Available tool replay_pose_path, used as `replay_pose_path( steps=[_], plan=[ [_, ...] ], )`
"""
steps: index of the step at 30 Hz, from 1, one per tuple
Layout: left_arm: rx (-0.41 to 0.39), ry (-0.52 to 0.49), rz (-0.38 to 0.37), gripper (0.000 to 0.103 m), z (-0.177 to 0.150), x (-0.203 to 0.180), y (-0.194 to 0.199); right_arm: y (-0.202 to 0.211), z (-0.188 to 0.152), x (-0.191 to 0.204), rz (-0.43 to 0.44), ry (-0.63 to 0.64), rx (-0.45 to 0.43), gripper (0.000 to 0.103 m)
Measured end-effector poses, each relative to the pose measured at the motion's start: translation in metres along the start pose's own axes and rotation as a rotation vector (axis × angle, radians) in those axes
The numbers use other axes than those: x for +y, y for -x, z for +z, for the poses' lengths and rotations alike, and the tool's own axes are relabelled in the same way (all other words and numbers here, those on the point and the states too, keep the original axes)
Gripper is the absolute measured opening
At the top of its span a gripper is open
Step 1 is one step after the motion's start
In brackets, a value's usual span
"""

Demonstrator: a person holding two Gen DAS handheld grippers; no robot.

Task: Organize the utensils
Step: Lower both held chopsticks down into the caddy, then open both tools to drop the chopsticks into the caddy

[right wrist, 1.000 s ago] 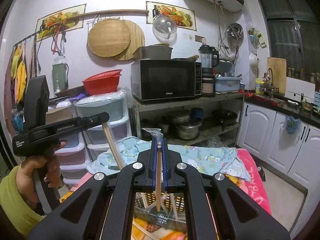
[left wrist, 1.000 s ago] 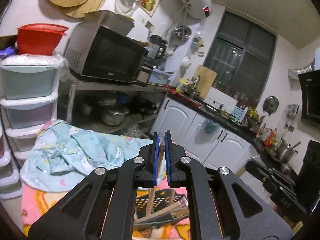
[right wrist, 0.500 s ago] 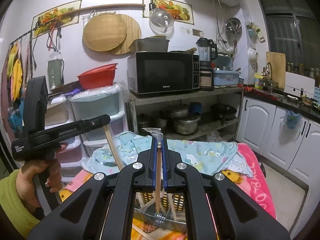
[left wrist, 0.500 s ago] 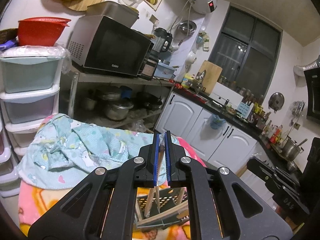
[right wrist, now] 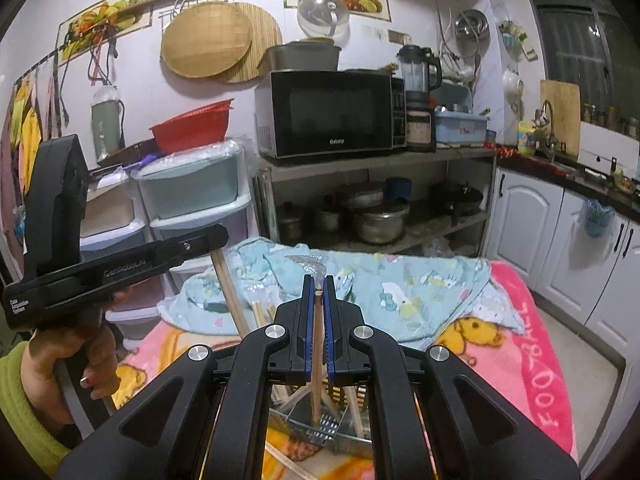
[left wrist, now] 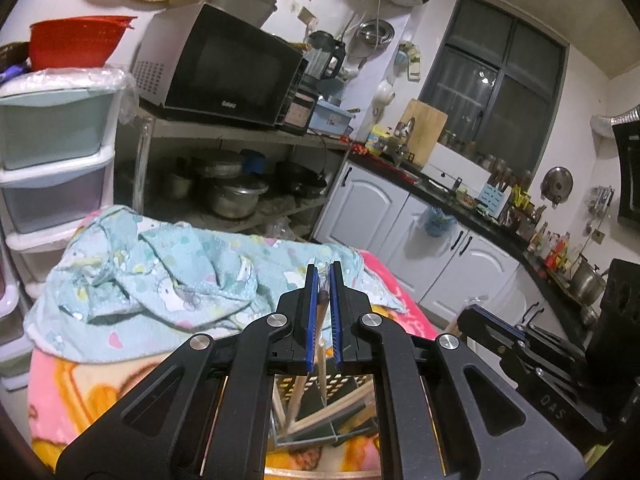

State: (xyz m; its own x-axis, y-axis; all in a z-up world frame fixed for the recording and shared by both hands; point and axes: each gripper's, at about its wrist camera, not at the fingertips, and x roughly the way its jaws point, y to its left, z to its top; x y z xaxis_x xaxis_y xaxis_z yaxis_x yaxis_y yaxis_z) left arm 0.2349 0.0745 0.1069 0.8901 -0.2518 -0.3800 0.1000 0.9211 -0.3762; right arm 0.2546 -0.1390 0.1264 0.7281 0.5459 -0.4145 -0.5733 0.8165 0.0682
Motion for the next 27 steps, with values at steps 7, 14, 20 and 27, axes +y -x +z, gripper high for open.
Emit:
replay_pose_path(
  steps=[7, 14, 20, 27],
  plan=[
    [0.037, 0.012, -0.002, 0.005, -0.007, 0.006, -0.007, -0.013, -0.010, -0.007, 0.003, -0.032, 0.059, 0.005],
    [0.062, 0.037, 0.003, 0.038, -0.015, 0.013, 0.000, -0.009, -0.014, -0.019, -0.010, -0.077, 0.070, 0.027],
    [0.029, 0.046, 0.020, 0.068, -0.023, 0.015, 0.021, 0.007, -0.024, -0.024, -0.031, -0.085, 0.068, 0.042],
    [-0.017, 0.047, 0.043, 0.092, -0.026, 0.015, 0.044, 0.027, -0.036, -0.023, -0.050, -0.071, 0.056, 0.062]
  ],
)
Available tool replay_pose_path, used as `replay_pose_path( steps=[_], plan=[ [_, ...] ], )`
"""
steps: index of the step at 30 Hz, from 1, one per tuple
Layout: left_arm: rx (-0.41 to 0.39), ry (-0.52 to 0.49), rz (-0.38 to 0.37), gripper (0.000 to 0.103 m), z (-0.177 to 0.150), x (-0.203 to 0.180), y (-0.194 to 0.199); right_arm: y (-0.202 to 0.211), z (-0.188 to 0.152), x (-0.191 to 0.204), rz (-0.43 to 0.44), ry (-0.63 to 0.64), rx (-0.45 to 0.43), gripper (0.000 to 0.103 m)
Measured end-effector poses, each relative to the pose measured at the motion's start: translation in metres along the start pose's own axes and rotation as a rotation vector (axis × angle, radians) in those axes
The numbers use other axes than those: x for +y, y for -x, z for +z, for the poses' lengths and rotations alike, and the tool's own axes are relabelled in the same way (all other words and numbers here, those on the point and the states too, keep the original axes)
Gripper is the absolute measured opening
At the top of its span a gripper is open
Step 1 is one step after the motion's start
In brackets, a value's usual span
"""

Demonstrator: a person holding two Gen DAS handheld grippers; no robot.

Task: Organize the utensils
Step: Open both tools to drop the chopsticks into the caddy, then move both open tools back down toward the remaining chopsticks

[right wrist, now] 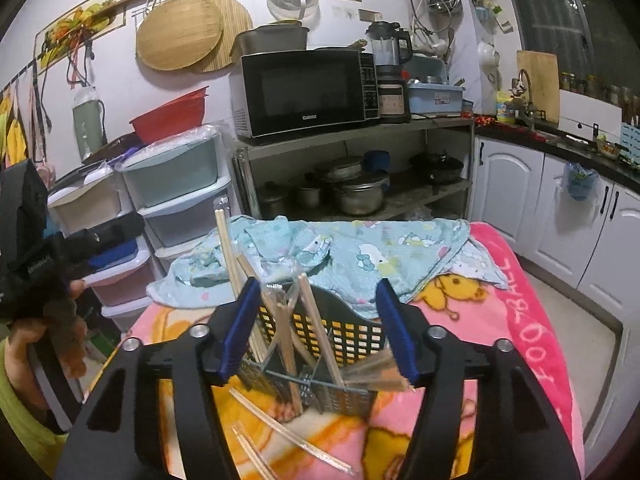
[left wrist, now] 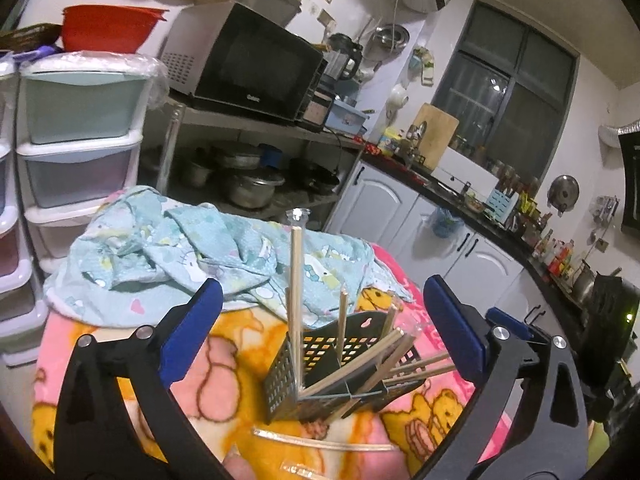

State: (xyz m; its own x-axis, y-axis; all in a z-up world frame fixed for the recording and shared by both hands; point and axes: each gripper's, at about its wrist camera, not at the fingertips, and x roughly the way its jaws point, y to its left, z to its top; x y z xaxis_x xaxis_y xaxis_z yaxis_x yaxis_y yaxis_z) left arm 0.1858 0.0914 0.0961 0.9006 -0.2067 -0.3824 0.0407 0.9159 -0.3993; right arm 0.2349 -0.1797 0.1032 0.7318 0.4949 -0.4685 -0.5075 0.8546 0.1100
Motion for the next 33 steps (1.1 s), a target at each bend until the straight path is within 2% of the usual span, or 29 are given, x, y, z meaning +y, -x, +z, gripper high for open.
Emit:
replay_pose_path(
  steps=[9, 21, 33],
  plan=[
    [0.013, 0.016, 0.031, 0.092, -0.011, 0.010, 0.017, 0.021, -0.009, 0.002, -0.011, 0.001, -0.018, 0.072],
    [0.019, 0.048, 0.063, 0.092, -0.030, 0.025, 0.034, 0.033, -0.026, 0.012, -0.008, 0.008, 0.006, 0.073],
    [0.053, 0.048, 0.082, 0.092, -0.051, 0.029, 0.044, 0.038, -0.056, 0.020, -0.012, 0.035, 0.072, 0.074]
  ],
)
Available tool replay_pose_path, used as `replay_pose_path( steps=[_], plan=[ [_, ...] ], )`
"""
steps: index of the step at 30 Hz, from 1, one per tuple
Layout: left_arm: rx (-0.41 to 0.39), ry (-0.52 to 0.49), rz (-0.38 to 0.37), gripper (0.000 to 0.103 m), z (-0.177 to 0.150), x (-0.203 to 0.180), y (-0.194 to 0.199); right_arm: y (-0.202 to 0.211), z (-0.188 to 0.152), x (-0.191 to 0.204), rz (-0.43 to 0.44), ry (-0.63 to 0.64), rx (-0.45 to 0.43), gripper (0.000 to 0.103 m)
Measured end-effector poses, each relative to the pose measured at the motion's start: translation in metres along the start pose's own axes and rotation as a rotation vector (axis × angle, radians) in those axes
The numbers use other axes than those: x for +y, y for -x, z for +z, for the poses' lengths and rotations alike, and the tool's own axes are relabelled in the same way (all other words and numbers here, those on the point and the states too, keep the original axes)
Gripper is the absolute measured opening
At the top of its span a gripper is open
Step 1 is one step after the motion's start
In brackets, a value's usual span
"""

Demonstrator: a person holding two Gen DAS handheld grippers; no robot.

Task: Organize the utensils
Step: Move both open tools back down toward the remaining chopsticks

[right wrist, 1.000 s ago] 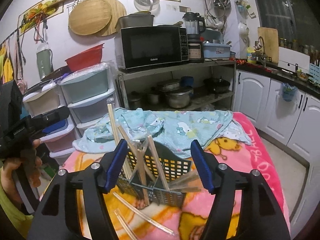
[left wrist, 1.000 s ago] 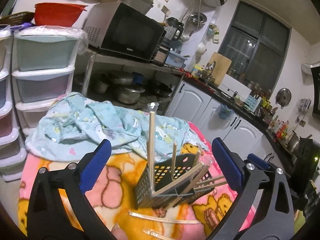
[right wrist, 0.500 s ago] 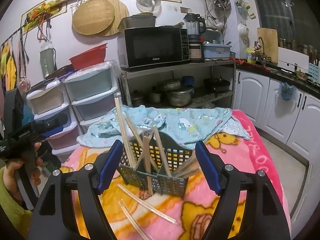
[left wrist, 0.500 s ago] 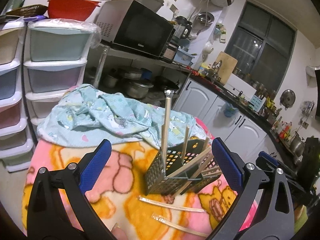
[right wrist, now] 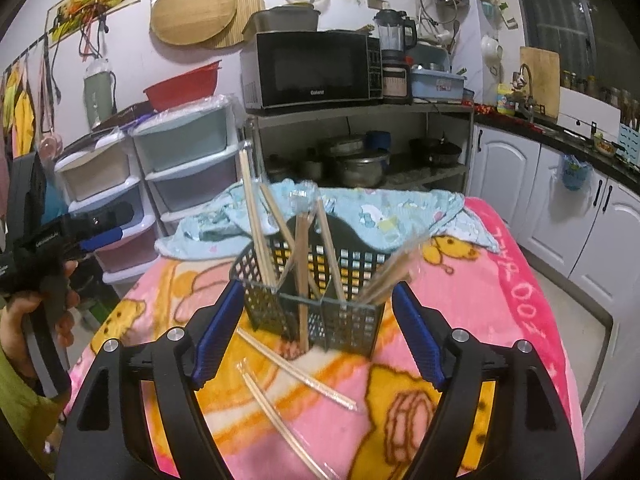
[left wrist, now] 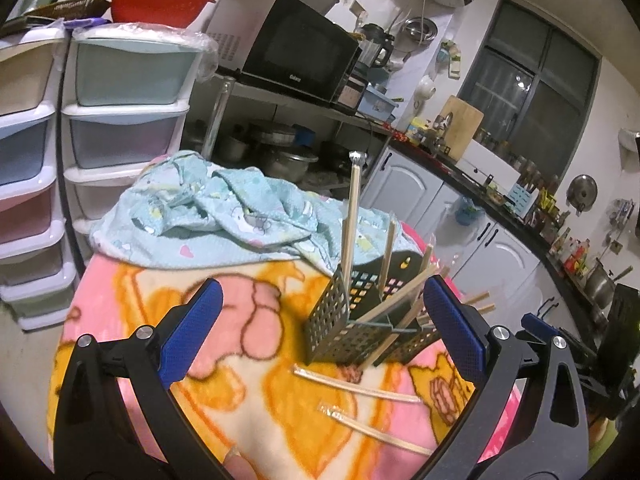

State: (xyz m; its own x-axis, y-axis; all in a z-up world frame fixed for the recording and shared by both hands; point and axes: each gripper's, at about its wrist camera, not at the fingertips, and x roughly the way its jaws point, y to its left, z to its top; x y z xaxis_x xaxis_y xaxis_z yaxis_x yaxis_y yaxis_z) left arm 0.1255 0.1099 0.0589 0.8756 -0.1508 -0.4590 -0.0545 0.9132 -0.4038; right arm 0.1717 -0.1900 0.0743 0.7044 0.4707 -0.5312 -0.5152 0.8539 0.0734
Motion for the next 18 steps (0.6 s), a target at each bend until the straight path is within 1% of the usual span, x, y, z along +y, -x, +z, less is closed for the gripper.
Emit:
replay_pose_path(
  steps=[5, 10, 14, 18],
  plan=[
    [0.016, 0.012, 0.001, 0.092, -0.010, 0.002, -0.001, -0.001, -0.012, 0.000, -0.002, -0.003, 0.032, 0.074],
    [0.044, 0.000, -0.009, 0.092, -0.021, -0.001, -0.003, -0.001, -0.022, 0.002, -0.001, 0.008, 0.057, 0.074],
    [0.081, -0.002, -0.012, 0.092, -0.031, -0.001, -0.010, -0.003, -0.032, 0.003, -0.005, 0.026, 0.084, 0.074],
    [0.125, 0.024, -0.022, 0.092, -0.042, 0.003, -0.019, -0.006, -0.042, 0.000, -0.017, 0.023, 0.112, 0.074]
  ],
)
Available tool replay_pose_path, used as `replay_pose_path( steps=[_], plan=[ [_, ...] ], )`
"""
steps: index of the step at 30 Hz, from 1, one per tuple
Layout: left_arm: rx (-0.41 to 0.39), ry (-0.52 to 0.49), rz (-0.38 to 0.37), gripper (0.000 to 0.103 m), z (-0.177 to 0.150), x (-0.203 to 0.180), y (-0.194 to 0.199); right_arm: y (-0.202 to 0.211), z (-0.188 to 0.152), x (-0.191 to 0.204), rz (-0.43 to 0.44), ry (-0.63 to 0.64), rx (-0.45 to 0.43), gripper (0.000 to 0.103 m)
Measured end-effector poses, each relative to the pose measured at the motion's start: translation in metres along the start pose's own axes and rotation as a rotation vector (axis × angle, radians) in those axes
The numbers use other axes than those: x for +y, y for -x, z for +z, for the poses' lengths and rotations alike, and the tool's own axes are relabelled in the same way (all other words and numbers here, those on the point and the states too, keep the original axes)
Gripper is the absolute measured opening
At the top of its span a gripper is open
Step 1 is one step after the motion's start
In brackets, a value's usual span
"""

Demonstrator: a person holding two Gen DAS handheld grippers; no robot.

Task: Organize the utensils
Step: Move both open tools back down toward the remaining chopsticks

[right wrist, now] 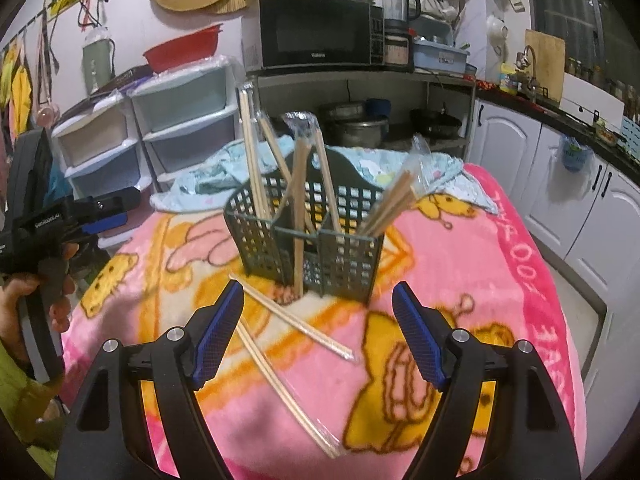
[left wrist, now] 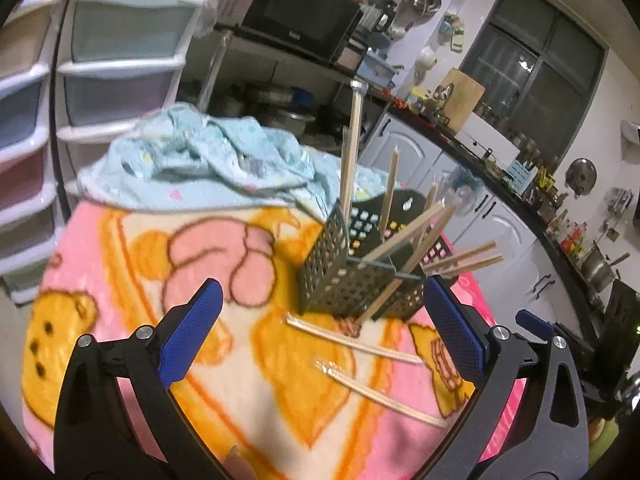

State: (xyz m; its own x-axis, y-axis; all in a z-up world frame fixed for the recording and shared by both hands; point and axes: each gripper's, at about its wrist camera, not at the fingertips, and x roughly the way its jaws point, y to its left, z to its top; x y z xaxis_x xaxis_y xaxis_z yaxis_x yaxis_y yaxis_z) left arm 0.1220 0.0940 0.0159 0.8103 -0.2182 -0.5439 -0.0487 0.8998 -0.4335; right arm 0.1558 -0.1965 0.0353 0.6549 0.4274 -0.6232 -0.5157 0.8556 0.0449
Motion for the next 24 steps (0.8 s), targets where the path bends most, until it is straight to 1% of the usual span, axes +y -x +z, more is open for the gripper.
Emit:
replay_pose_path(
  steps=[3, 9, 16, 19, 20, 22, 23, 24],
  plan=[
    [0.026, 0.002, -0.003, 0.092, -0.007, 0.001, -0.006, -0.004, -0.006, -0.004, -0.011, -0.006, 0.021, 0.074],
    [0.083, 0.010, -0.035, 0.092, -0.022, 0.000, -0.020, -0.015, -0.024, -0.013, -0.034, -0.023, 0.059, 0.074],
    [0.182, 0.014, -0.070, 0.080, -0.042, -0.004, -0.044, -0.036, -0.043, -0.027, -0.060, -0.039, 0.116, 0.074],
    [0.219, 0.016, -0.081, 0.074, -0.049, -0.005, -0.054, -0.046, -0.049, -0.033, -0.050, -0.058, 0.141, 0.073],
    [0.236, 0.017, -0.082, 0.071, -0.053, -0.005, -0.059, -0.048, -0.052, -0.034, -0.046, -0.061, 0.148, 0.072],
    [0.260, 0.020, -0.083, 0.066, -0.058, -0.004, -0.065, -0.055, -0.057, -0.036, -0.034, -0.060, 0.170, 0.064],
    [0.273, 0.022, -0.082, 0.064, -0.061, -0.003, -0.069, -0.060, -0.059, -0.037, -0.024, -0.056, 0.183, 0.062],
    [0.285, 0.027, -0.083, 0.063, -0.063, -0.002, -0.073, -0.064, -0.062, -0.038, -0.022, -0.054, 0.196, 0.059]
  ],
)
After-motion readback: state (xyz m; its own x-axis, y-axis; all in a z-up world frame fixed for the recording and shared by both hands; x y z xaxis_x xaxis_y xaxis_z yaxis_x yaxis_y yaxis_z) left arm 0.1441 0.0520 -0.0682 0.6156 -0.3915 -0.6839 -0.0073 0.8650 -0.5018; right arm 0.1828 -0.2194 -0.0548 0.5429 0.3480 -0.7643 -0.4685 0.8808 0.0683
